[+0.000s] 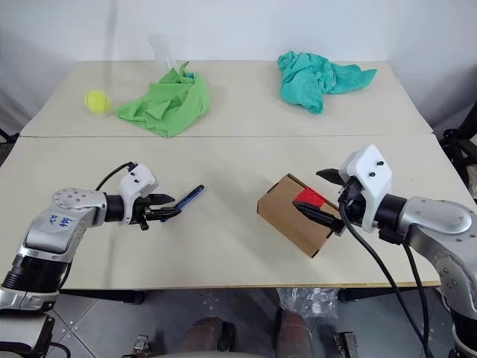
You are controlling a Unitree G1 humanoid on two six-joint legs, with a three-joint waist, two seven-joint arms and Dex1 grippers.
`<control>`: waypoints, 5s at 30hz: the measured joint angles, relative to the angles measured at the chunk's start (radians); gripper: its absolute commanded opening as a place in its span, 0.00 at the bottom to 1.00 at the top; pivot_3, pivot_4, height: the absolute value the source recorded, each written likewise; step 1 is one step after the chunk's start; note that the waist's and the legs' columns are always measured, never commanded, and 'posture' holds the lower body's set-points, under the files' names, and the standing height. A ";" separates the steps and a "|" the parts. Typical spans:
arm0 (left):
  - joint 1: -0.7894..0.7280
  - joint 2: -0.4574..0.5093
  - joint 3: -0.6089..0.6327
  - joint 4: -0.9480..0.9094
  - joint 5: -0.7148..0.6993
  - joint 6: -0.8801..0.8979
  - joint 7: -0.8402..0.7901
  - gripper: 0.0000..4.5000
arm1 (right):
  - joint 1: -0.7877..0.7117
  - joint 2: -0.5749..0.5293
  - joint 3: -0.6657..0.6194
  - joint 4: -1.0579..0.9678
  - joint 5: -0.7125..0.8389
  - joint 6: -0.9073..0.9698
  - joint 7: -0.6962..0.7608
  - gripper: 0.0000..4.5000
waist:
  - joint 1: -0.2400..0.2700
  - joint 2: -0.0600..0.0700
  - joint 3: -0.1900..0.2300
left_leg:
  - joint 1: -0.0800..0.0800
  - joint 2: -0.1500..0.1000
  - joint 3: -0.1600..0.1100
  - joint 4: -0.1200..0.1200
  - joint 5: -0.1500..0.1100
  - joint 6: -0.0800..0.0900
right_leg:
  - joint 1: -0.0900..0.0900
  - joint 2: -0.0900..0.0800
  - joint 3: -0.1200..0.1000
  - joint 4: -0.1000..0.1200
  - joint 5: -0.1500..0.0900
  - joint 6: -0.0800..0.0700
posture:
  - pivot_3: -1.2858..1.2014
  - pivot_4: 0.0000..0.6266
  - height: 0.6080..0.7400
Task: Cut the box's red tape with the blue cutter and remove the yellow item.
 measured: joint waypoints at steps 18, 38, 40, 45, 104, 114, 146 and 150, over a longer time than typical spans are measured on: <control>0.034 0.001 0.014 0.030 -0.005 -0.148 -0.056 0.12 | -0.154 -0.011 0.083 0.003 -0.002 0.025 -0.045 1.00 | -0.001 0.001 -0.001 | 0.000 0.000 0.000 -0.001 0.000 0.000 | 0.000 -0.001 -0.001 -0.002 0.000 -0.001 | 0.52 0.24 1.00; 0.174 0.106 -0.049 -0.116 0.014 -0.473 -0.331 0.12 | -0.563 0.245 0.942 0.068 -0.382 0.059 -0.117 0.01 | -0.026 0.001 0.000 | -0.005 -0.001 0.000 -0.004 -0.001 0.001 | -0.004 0.000 -0.005 -0.006 0.000 -0.002 | 0.52 0.24 1.00; 0.192 0.116 -0.056 -0.163 0.026 -0.458 -0.326 0.12 | -0.564 0.259 0.992 0.068 -0.418 0.034 -0.084 0.01 | -0.026 0.001 -0.001 | -0.005 0.000 0.000 -0.004 -0.001 0.001 | -0.004 0.000 -0.005 -0.006 0.000 -0.002 | 0.52 0.24 1.00; 0.234 0.140 -0.054 -0.239 0.027 -0.398 -0.310 0.12 | -0.583 0.251 1.081 0.072 -0.505 -0.023 0.010 0.01 | -0.027 0.001 -0.001 | -0.004 0.001 0.000 -0.004 -0.001 0.001 | -0.003 0.000 -0.004 -0.005 0.000 -0.002 | 0.52 0.24 1.00; 0.175 0.154 -0.099 -0.256 0.035 -0.283 -0.301 0.12 | -0.411 0.345 1.026 0.207 -0.771 -0.272 0.278 0.01 | -0.024 0.001 -0.001 | -0.001 0.002 0.000 -0.003 0.000 -0.001 | -0.002 0.001 -0.003 -0.003 0.000 -0.003 | 0.52 0.24 1.00; 0.163 0.150 -0.107 -0.250 0.035 -0.285 -0.304 0.12 | -0.412 0.337 0.966 0.149 -0.744 -0.232 0.298 0.01 | -0.022 0.001 -0.001 | -0.002 0.001 -0.001 -0.003 0.000 -0.001 | -0.002 0.001 -0.004 -0.003 0.000 -0.003 | 0.52 0.24 1.00; 0.147 0.147 -0.116 -0.240 0.038 -0.275 -0.313 0.12 | -0.393 0.423 0.987 0.296 -0.825 -0.354 0.281 0.01 | -0.024 0.001 -0.001 | -0.001 0.002 -0.001 -0.003 0.000 -0.001 | -0.001 0.001 -0.003 -0.003 0.000 -0.003 | 0.52 0.24 1.00; 0.146 0.147 -0.116 -0.240 0.040 -0.273 -0.313 0.12 | -0.401 0.458 0.991 0.337 -0.834 -0.382 0.282 0.01 | -0.024 0.001 -0.001 | -0.001 0.002 -0.001 -0.003 0.000 -0.001 | -0.001 0.001 -0.003 -0.003 0.000 -0.003 | 0.52 0.24 1.00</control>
